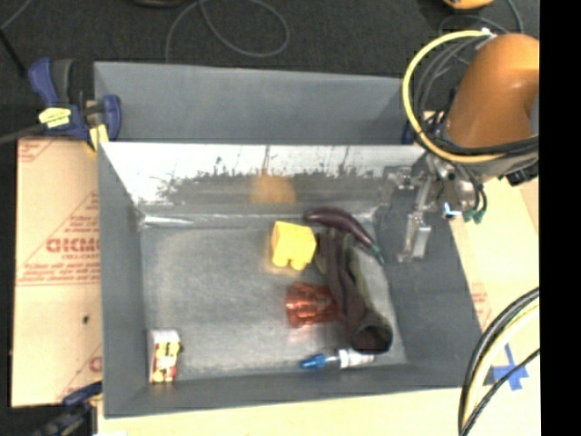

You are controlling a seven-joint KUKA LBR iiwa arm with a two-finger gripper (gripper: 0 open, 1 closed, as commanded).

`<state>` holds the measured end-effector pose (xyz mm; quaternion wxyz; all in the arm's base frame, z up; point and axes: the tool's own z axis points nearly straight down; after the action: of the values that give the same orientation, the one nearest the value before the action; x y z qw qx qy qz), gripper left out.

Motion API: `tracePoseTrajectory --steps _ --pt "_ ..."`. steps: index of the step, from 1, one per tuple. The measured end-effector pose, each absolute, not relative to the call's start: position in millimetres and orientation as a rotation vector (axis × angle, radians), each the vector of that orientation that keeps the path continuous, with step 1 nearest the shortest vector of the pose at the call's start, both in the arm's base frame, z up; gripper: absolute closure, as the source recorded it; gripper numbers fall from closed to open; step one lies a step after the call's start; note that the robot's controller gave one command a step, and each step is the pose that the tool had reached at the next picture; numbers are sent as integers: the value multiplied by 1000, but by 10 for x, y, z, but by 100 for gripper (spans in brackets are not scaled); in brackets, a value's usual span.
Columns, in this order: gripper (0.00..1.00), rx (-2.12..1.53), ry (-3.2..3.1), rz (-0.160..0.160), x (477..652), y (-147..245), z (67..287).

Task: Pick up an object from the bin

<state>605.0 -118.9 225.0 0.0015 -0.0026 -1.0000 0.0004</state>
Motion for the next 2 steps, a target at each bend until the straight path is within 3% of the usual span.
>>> tracePoseTrajectory --steps 1,2 --pt "0 -4 -3146 3 6060 -1184 2300" --pt "0 138 -3147 5 6075 -1152 2060"
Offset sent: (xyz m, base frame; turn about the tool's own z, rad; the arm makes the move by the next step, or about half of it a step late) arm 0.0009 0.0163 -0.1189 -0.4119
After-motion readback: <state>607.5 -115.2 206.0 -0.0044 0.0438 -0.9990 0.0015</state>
